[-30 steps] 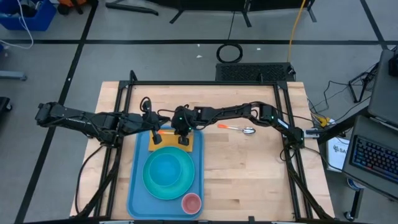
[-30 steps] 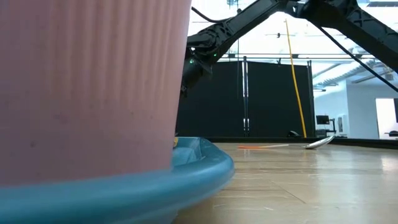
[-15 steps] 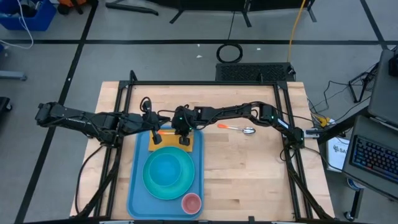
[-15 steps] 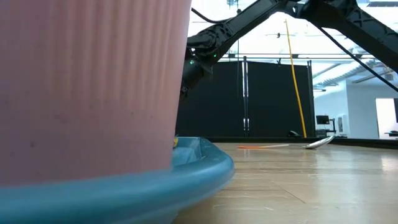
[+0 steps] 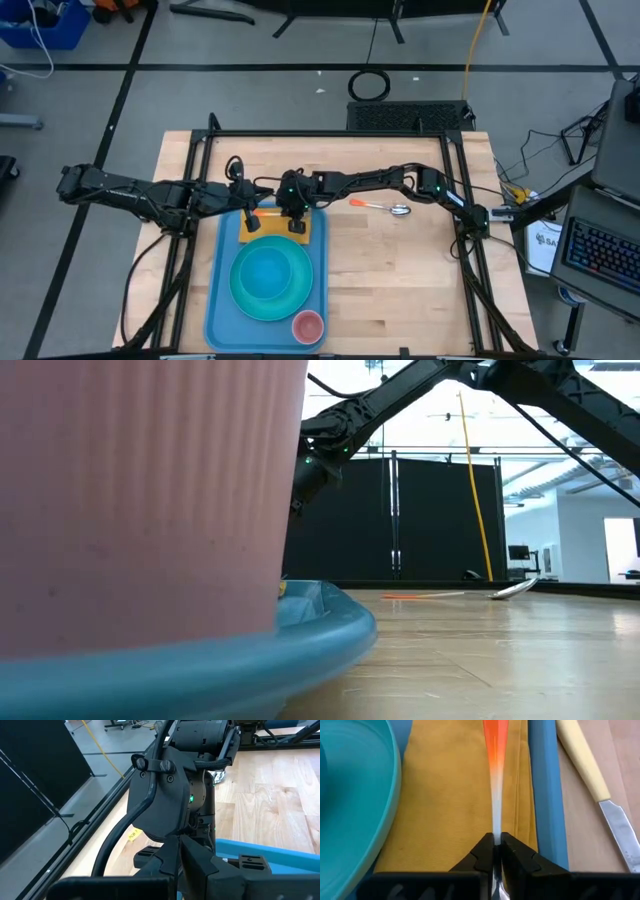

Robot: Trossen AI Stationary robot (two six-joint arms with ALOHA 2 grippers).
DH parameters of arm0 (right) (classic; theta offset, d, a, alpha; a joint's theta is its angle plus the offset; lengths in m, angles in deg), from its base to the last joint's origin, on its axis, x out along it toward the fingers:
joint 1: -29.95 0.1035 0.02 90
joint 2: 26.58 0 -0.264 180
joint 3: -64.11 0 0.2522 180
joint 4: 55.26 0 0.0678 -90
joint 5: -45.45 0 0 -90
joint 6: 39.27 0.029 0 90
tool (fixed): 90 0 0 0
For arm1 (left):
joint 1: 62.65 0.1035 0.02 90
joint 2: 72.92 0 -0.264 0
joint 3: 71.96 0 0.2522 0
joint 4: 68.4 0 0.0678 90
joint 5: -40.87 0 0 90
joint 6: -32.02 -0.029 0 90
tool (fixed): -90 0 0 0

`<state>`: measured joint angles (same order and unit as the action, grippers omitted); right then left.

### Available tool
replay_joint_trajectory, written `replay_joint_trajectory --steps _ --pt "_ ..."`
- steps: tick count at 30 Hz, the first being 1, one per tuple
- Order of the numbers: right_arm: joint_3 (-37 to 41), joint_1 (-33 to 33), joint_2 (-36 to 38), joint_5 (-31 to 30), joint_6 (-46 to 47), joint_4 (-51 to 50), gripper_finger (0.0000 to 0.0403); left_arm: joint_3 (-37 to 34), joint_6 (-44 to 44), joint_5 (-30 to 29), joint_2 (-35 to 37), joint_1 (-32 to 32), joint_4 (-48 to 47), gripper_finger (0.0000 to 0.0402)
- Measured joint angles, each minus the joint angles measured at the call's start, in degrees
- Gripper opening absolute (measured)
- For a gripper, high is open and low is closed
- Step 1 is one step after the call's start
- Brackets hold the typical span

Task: Set up tray
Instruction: Put the orange fork on the yellow napkin on the blue serving tray, then put the orange spoon to the bottom of the orange fork on the yellow napkin on the blue serving tray

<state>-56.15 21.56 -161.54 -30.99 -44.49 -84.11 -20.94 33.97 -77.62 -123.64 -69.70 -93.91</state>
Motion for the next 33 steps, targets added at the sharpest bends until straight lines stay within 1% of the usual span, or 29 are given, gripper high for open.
replay_joint_trajectory --steps 7,12,21,33 --pt "0.0 0.0 0.0 -0.1 0.0 0.3 0.0054 0.0 0.0 0.0 0.0 0.0 0.0 0.0021" --pt "0.0 0.0 0.0 -0.1 1.0 1.1 0.0065 0.0 0.0 0.0 0.0 0.0 -0.1 0.0021" --pt "0.0 0.7 0.0 0.0 0.8 3.9 0.0066 0.0 0.0 0.0 0.0 0.0 -0.2 0.0021" --pt "0.0 0.8 0.6 0.1 0.9 3.4 0.0064 0.0 0.0 0.0 0.0 0.0 -0.3 0.0021"
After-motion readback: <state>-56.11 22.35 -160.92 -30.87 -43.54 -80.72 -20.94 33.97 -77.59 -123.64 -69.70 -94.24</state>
